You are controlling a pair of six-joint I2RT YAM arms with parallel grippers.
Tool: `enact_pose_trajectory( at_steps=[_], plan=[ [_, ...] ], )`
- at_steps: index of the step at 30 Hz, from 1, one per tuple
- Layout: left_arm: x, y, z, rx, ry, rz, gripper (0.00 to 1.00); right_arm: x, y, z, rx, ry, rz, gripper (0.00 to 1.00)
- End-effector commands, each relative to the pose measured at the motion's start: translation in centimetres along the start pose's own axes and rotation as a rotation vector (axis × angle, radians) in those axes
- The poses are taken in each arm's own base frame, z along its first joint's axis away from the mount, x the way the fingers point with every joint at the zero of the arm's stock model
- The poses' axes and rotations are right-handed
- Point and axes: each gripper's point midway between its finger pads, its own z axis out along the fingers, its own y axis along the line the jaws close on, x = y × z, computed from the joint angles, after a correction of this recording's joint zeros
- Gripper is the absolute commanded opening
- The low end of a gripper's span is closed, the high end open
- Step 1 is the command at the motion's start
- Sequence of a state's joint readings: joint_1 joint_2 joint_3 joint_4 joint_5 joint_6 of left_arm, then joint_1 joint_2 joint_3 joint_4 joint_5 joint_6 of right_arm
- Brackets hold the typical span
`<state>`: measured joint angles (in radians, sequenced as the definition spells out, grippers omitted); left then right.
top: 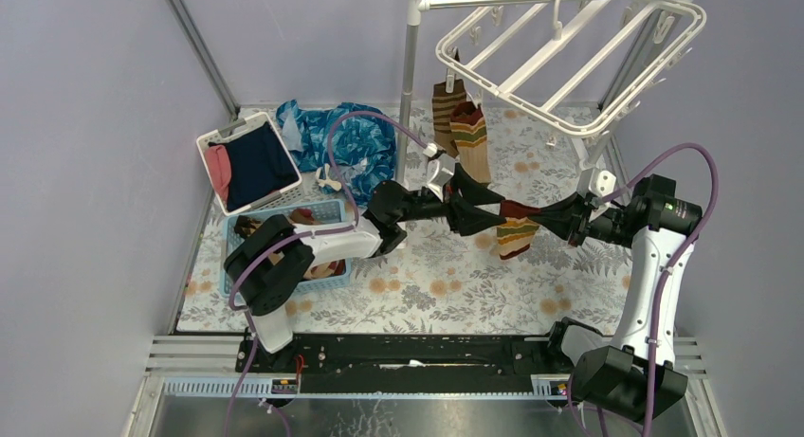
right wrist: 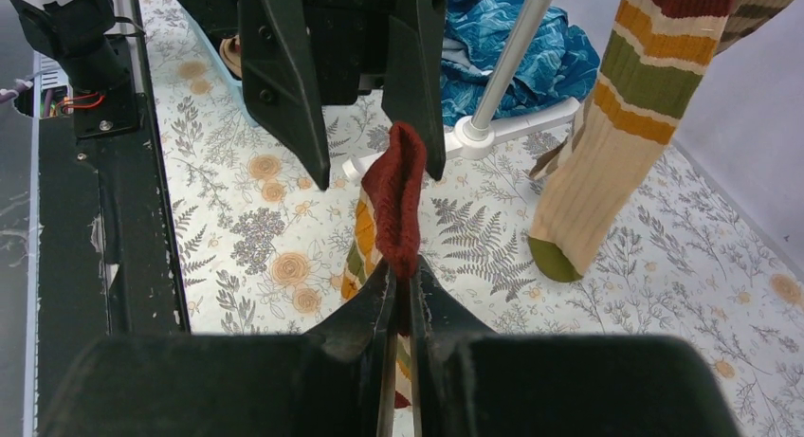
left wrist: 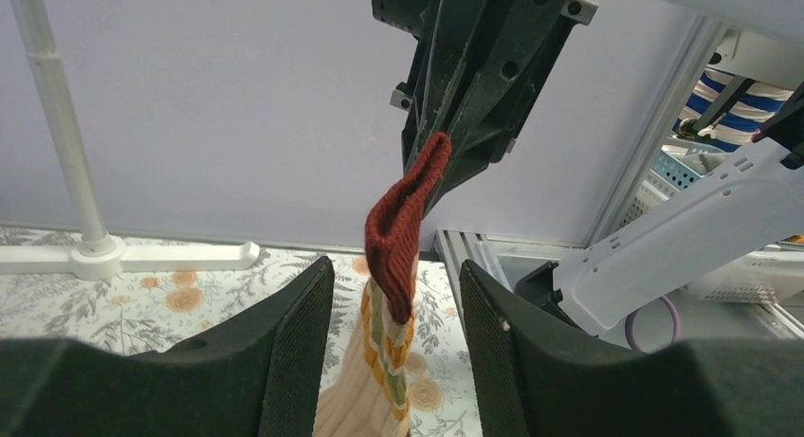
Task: Clip the socks to the hanger
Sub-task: Open the clamp at the hanger.
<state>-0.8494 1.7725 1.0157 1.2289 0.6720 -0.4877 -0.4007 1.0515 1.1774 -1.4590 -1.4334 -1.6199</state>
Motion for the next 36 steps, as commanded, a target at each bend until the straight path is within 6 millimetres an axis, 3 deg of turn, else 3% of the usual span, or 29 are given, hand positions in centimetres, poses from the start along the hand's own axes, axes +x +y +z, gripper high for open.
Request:
enact_pose_trajectory(
  at_steps=[1, 11, 15, 16, 17, 24, 26, 27, 31, 36],
  plan=[
    [1.9, 0.7, 0.1, -0.037, 0.031, -0.039, 0.55, -1.0, 0.6, 0.3, -0.011, -0.053, -0.004, 0.0],
    [2.1, 0.7, 0.7, -0.067, 0.034, -0.229, 0.43, -0.6, 0.7, 0.4, -0.015, -0.046, -0.004, 0.0],
    [1.8, 0.3, 0.6, -0.053, 0.012, -0.264, 0.14, -0.4, 0.7, 0.4, -0.017, -0.046, -0.004, 0.0],
    [1.8, 0.1, 0.7, -0.047, 0.009, -0.264, 0.0, -0.3, 0.7, 0.4, -0.018, -0.045, -0.003, 0.0],
    [1.8, 0.1, 0.7, -0.043, 0.008, -0.256, 0.0, -0.3, 0.7, 0.4, -0.018, -0.045, -0.001, 0.0],
    [1.1, -0.7, 0.7, -0.004, -0.006, -0.133, 0.01, 0.2, 0.9, 0.4, -0.019, -0.03, 0.0, 0.0],
    [0.9, -1.1, 0.7, 0.019, -0.006, -0.151, 0.34, 0.1, 0.9, 0.4, -0.019, -0.032, 0.001, 0.0],
    [0.9, -1.3, 0.7, 0.034, -0.003, -0.153, 0.39, 0.1, 0.9, 0.4, -0.019, -0.033, 0.001, 0.0],
    [1.4, -2.6, 0.5, 0.108, 0.004, -0.188, 0.41, -0.1, 0.7, 0.4, -0.019, -0.042, 0.002, 0.0],
    [2.2, -2.2, 0.6, 0.096, 0.023, -0.217, 0.4, -0.1, 0.7, 0.4, -0.019, -0.043, 0.005, 0.0]
  ],
)
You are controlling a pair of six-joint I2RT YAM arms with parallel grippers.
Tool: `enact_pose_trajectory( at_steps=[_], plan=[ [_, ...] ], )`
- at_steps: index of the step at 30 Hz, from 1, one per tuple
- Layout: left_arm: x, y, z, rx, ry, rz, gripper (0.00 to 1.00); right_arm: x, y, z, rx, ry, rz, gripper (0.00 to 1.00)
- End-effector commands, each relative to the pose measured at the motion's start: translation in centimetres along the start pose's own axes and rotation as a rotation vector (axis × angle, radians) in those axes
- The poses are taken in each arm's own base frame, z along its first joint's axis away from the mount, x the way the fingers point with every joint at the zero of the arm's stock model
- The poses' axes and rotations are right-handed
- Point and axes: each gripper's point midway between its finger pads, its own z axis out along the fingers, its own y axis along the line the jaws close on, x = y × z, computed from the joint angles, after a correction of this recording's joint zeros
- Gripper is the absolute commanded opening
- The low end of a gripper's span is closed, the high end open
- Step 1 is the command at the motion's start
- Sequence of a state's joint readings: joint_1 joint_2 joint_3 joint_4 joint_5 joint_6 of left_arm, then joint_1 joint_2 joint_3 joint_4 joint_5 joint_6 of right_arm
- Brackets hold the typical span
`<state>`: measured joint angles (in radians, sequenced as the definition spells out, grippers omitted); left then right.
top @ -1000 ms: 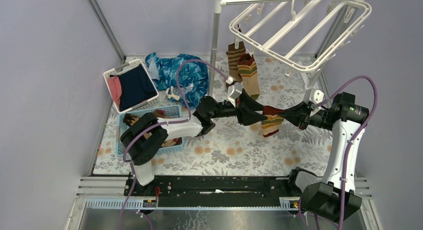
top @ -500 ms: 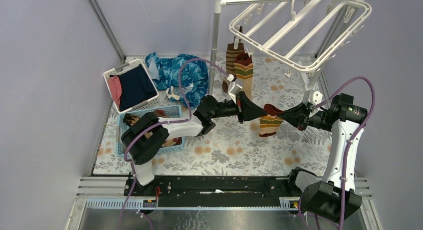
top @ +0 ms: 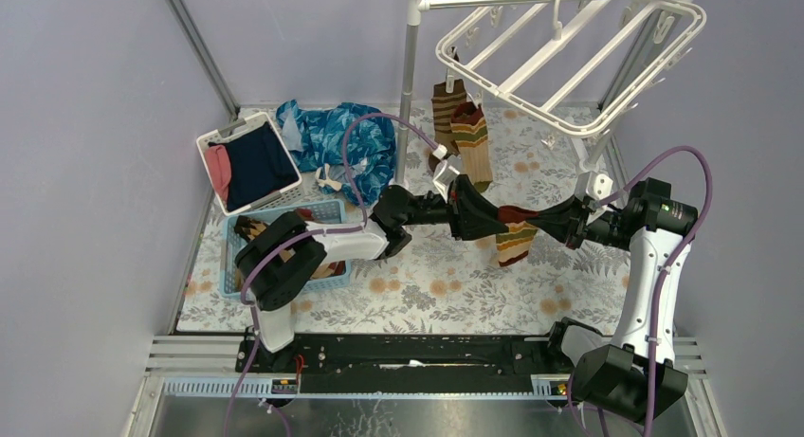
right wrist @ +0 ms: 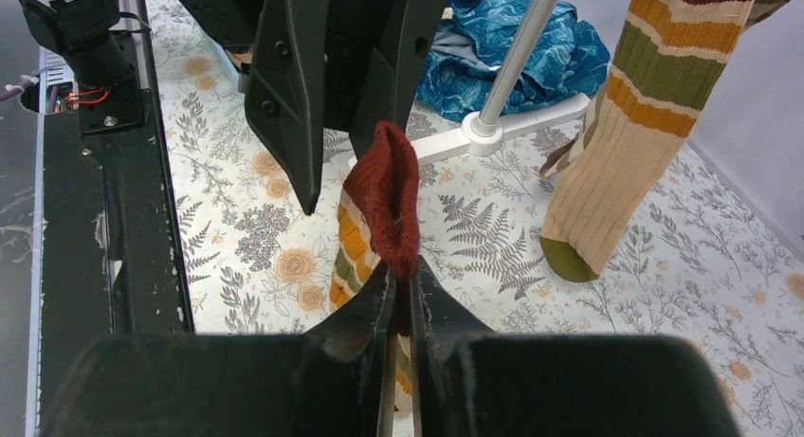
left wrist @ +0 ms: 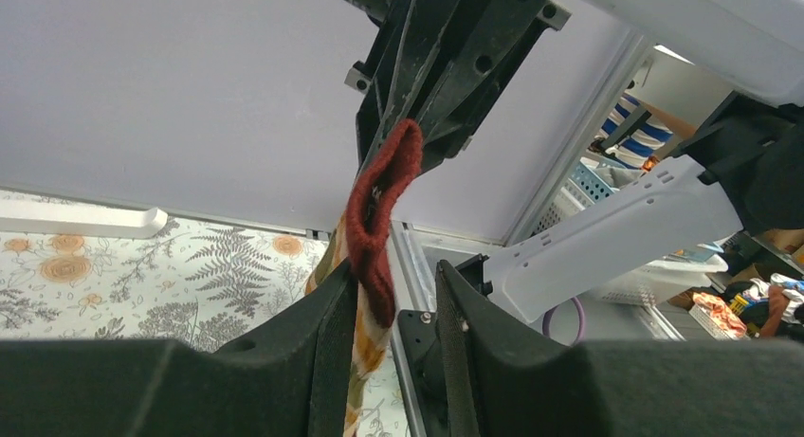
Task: Clip the socks to the hanger
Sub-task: Open the clamp at the hanger.
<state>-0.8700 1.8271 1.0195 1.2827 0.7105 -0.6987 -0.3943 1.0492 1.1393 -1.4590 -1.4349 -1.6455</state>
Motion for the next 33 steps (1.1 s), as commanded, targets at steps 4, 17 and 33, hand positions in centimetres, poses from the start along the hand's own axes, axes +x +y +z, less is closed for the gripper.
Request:
enact_pose_trajectory(
  at_steps=[4, 17, 33],
  plan=[
    [0.8, -0.1, 1.1, 0.027, 0.035, 0.012, 0.33, -0.9, 0.4, 0.2, -0.009, -0.04, -0.003, 0.0],
    [-1.4, 0.4, 1.3, -0.206, 0.008, 0.507, 0.0, 0.7, 1.2, 0.5, -0.034, -0.013, 0.008, 0.13],
    [-2.7, 2.6, -4.1, -0.571, 0.086, 0.975, 0.0, -2.6, -0.4, -0.7, 0.012, 0.081, -0.089, 0.89]
  ],
)
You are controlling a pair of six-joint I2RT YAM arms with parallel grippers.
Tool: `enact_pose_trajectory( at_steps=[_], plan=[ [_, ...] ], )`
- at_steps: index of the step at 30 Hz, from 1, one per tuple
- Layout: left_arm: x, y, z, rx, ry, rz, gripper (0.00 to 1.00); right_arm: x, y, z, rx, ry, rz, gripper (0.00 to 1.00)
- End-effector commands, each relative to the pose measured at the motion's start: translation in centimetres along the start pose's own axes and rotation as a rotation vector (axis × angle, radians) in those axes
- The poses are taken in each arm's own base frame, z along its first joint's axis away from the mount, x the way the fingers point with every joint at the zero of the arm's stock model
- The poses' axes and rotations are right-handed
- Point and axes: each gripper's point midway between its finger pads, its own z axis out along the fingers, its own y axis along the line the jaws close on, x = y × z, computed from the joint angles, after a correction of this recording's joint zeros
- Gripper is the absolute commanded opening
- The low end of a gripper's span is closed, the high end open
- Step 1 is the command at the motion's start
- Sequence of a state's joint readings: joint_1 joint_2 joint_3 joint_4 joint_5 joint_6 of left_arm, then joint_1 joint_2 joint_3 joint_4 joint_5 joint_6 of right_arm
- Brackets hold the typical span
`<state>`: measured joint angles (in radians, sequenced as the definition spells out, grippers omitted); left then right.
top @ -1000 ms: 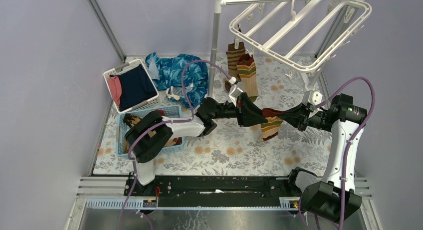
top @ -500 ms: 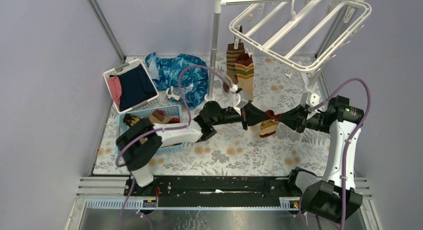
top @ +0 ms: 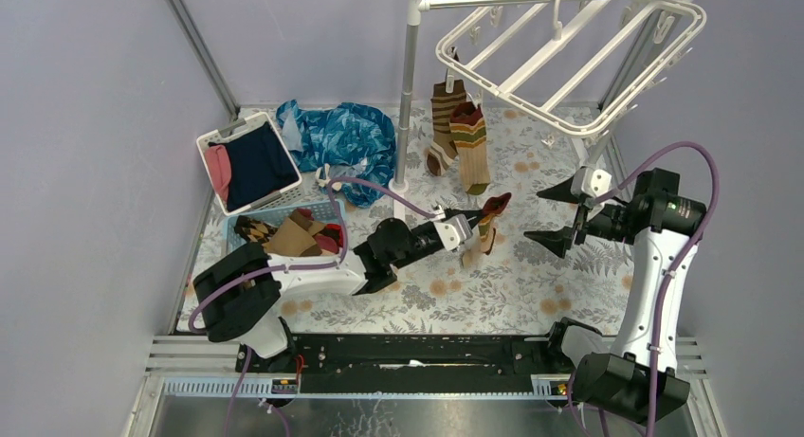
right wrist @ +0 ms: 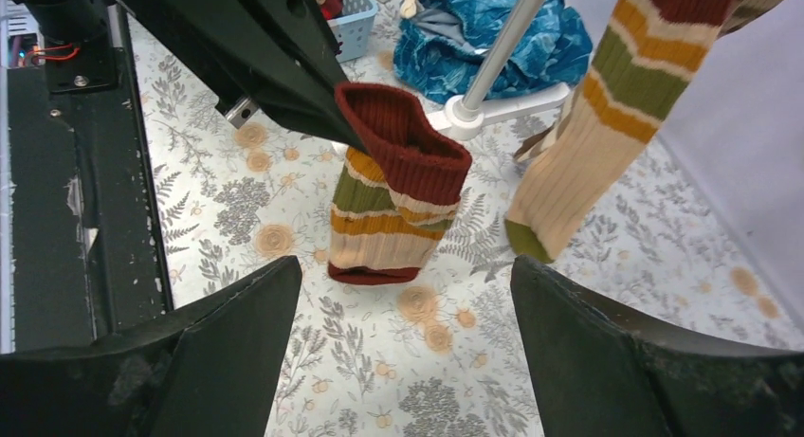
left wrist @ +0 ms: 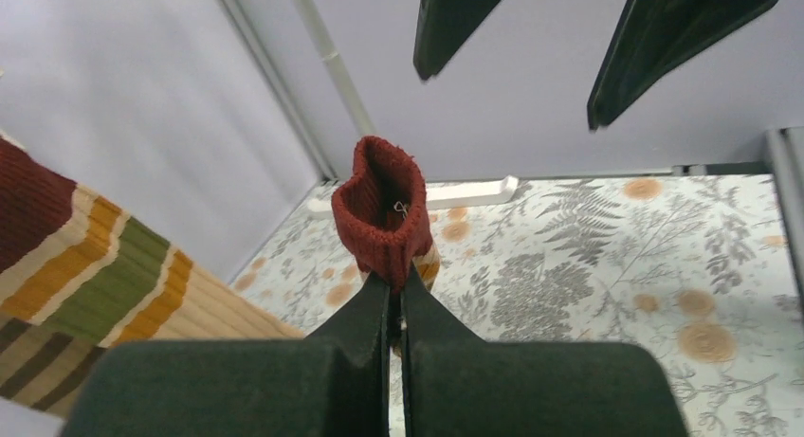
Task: Clip the socks to the hanger
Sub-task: Open the clamp at the hanger.
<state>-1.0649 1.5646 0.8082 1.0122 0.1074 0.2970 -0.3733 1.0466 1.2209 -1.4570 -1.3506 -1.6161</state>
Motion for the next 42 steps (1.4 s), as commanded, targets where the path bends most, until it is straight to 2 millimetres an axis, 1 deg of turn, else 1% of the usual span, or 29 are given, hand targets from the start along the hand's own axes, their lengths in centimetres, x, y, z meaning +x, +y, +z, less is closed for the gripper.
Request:
enact_pose_trajectory(
  at_steps=[1, 5, 9, 11, 16, 18, 21, 25, 27, 30, 33, 35, 36, 39, 41, 42],
  plan=[
    [-1.1, 2.4, -0.7, -0.122, 0.009, 0.143, 0.0, -2.2, -0.4, -0.6, 0.023, 0.0, -0.041, 0.9],
    [-1.1, 2.1, -0.6, -0.125, 0.01, 0.124, 0.0, -3.7, -1.2, -0.9, 0.053, -0.015, -0.068, 0.91],
    [-1.3, 1.9, -0.7, -0.129, 0.001, 0.097, 0.0, -5.2, -3.6, -1.3, 0.104, -0.038, -0.063, 0.89],
    [-1.4, 1.9, -1.0, -0.132, -0.004, 0.089, 0.0, -5.8, -4.6, -1.4, 0.121, -0.05, -0.031, 0.88],
    [-1.8, 2.0, -1.5, -0.14, -0.016, 0.068, 0.0, -6.2, -7.2, -2.3, 0.226, 0.005, 0.021, 0.88],
    [-1.9, 1.9, -1.6, -0.139, -0.021, 0.06, 0.0, -6.5, -7.5, -2.4, 0.242, 0.005, 0.014, 0.88],
    [-2.1, 1.8, -1.5, -0.132, -0.03, 0.05, 0.0, -7.4, -7.4, -2.1, 0.211, -0.037, -0.016, 0.88],
    [-2.3, 1.7, -1.4, -0.128, -0.039, 0.039, 0.01, -8.0, -8.4, -2.5, 0.242, -0.024, -0.053, 0.88],
    [-2.4, 1.6, -1.3, -0.124, -0.045, 0.029, 0.01, -8.2, -8.4, -2.4, 0.229, -0.036, -0.057, 0.88],
    [-2.5, 1.4, -1.2, -0.118, -0.054, 0.016, 0.01, -8.6, -7.8, -2.1, 0.187, -0.067, -0.075, 0.88],
    [-2.7, 1.3, -1.1, -0.109, -0.061, 0.009, 0.01, -8.4, -7.0, -1.9, 0.169, -0.069, -0.057, 0.88],
    [-2.8, 1.2, -1.1, -0.104, -0.067, 0.006, 0.01, -7.7, -6.2, -1.9, 0.178, -0.052, -0.039, 0.89],
    [-2.9, 1.2, -1.2, -0.105, -0.069, 0.006, 0.01, -6.7, -5.8, -1.8, 0.188, -0.037, -0.02, 0.89],
    [-3.0, 1.2, -1.5, -0.108, -0.082, -0.002, 0.01, -4.9, -5.0, -1.8, 0.246, -0.012, 0.013, 0.89],
    [-3.1, 1.1, -1.6, -0.11, -0.09, -0.01, 0.01, -4.0, -4.6, -1.7, 0.278, -0.02, 0.025, 0.89],
    [-3.2, 1.2, -1.7, -0.112, -0.094, -0.013, 0.01, -3.9, -4.6, -1.7, 0.306, -0.035, 0.03, 0.89]
  ],
)
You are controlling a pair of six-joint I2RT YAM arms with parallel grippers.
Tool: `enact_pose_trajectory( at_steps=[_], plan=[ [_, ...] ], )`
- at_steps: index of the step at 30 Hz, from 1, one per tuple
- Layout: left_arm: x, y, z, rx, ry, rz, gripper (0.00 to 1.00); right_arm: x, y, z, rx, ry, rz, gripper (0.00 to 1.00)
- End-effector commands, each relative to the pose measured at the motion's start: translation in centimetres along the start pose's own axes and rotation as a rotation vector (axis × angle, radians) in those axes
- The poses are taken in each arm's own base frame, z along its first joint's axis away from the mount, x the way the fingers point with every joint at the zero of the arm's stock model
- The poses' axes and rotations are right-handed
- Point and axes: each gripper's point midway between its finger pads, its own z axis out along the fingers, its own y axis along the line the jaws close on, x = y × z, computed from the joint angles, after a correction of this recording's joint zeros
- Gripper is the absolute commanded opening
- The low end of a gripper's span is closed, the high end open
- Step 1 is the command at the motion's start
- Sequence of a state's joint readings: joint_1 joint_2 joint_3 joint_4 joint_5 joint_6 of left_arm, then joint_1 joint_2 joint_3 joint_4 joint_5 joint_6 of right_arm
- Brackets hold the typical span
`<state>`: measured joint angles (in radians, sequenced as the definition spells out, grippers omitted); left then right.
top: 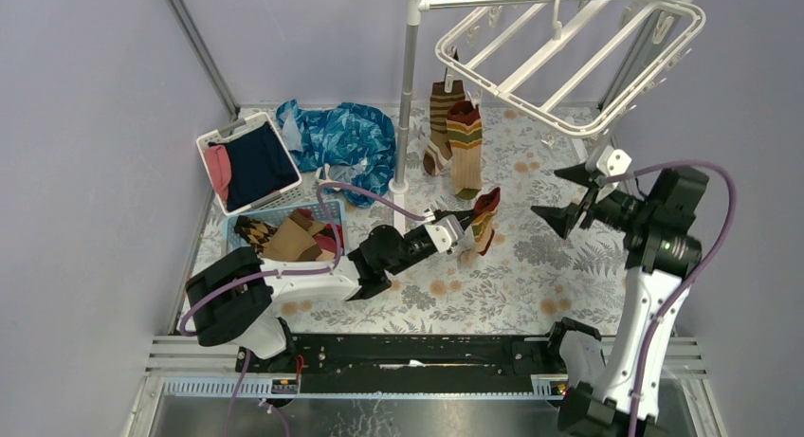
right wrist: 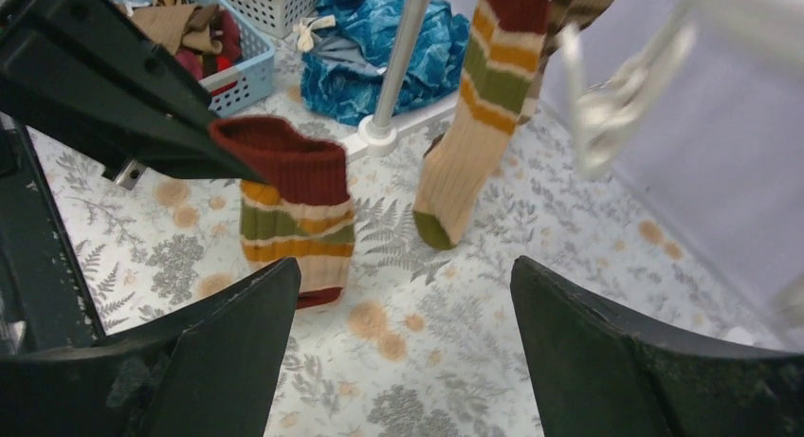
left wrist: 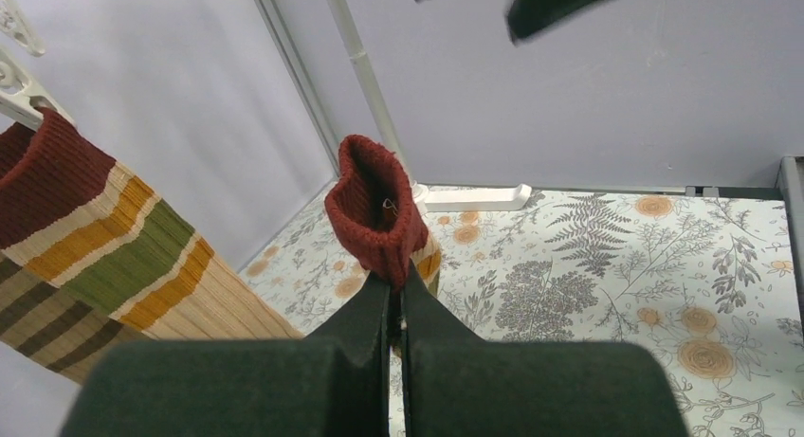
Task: Clip the socks to the hanger
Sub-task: Open the clamp at the hanger.
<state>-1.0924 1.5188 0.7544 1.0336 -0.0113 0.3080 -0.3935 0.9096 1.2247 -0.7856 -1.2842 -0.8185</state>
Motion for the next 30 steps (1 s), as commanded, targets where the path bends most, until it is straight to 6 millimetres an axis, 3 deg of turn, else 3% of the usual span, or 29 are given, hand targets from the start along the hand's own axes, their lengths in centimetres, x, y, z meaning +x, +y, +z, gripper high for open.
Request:
enact_pose_trajectory(
  at_steps=[1, 5, 10, 14, 18, 30],
  plan=[
    [-3.2, 0.1, -0.3, 0.001, -0.118, -0.025, 0.01, 0.4, 0.0, -0.1, 0.117, -0.045, 0.084, 0.89],
    [-3.5, -0.1, -0.7, 0.011, -0.133, -0.026, 0.02, -1.3, -2.4, -0.8, 0.341, -0.211, 0.037, 0.88],
    [-3.6, -0.1, -1.3, 0.004, -0.154, -0.043, 0.02, -2.8, -1.4, -0.5, 0.282, -0.327, -0.041, 0.88],
    [-3.3, -0.4, -1.4, 0.013, -0.157, -0.048, 0.02, -4.4, -3.0, -0.6, 0.306, -0.394, -0.068, 0.88],
    [-3.0, -0.4, -1.6, 0.013, -0.156, -0.047, 0.02, -5.3, -2.7, -0.4, 0.256, -0.437, -0.114, 0.88],
    [-2.5, -0.9, -1.3, 0.024, -0.172, -0.077, 0.03, -6.2, -3.5, 0.5, 0.228, -0.442, -0.152, 0.89]
  ],
)
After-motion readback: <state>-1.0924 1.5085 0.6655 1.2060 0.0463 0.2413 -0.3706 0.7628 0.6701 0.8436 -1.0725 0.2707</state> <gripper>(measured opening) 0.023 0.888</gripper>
